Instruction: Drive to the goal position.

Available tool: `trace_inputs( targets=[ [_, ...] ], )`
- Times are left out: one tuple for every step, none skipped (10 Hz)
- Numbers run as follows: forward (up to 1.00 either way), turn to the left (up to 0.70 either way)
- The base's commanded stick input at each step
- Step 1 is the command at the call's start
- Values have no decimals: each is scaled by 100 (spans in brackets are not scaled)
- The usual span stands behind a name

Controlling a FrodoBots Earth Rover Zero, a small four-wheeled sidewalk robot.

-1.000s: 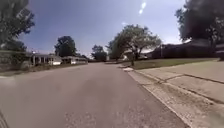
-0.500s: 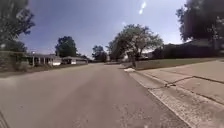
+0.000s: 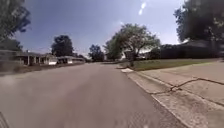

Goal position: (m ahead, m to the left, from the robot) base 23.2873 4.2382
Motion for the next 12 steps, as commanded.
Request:
trace_inputs(
  targets=[
    [70,0],
    [70,0],
    [70,0],
    [70,0],
    [70,0],
    [70,0],
    [70,0],
    [70,0],
    [70,0],
    [70,0],
    [70,0],
    [70,-6]
  ],
)
